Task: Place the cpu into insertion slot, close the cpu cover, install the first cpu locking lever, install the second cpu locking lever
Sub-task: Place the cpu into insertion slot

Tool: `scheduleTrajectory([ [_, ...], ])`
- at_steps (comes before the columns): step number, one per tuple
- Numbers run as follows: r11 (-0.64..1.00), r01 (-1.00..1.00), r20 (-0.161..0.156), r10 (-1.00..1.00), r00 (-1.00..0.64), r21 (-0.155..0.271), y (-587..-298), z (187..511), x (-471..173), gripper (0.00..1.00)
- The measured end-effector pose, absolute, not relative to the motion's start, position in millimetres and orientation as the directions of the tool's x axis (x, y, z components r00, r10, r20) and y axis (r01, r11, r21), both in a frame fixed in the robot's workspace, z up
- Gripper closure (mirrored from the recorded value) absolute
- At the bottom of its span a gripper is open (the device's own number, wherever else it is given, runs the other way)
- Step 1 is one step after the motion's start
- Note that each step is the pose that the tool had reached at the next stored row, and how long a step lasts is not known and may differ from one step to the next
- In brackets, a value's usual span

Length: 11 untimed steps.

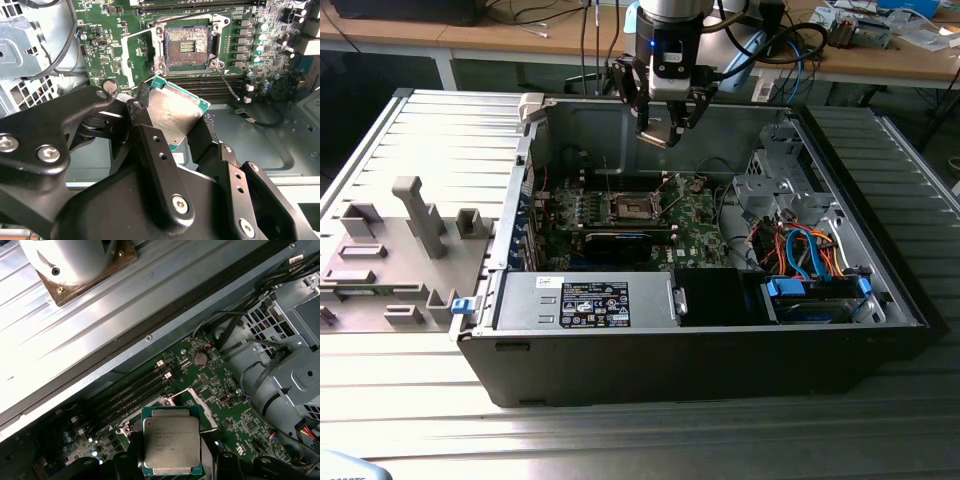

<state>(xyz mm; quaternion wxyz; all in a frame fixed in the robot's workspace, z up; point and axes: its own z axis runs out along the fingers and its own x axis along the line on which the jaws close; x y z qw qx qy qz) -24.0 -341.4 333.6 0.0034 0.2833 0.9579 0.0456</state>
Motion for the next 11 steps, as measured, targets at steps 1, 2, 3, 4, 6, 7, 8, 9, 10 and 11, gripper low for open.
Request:
scheduleTrajectory([
  [1,0.835,0.544,0.019,0.544,-0.839,0.089,-341.4,333.6,-23.9,0.45],
  [2,0.834,0.544,0.019,0.545,-0.838,0.089,-341.4,333.6,-24.0,0.45],
  [3,0.834,0.545,0.019,0.545,-0.838,0.089,-341.4,333.6,-24.0,0.45],
  [4,0.833,0.545,0.019,0.546,-0.838,0.089,-341.4,333.6,-24.0,0.45],
  [6,0.833,0.546,0.019,0.547,-0.837,0.089,-341.4,333.6,-24.0,0.45],
  [7,0.832,0.547,0.019,0.548,-0.837,0.089,-341.4,333.6,-24.0,0.45],
  [8,0.832,0.548,0.019,0.549,-0.836,0.089,-341.4,333.6,-24.0,0.45],
  [9,0.831,0.548,0.019,0.549,-0.836,0.089,-341.4,333.6,-24.0,0.45],
  [10,0.831,0.549,0.019,0.55,-0.835,0.089,-341.4,333.6,-24.0,0.45],
  [11,0.83,0.55,0.019,0.551,-0.835,0.089,-341.4,333.6,-24.0,0.45],
])
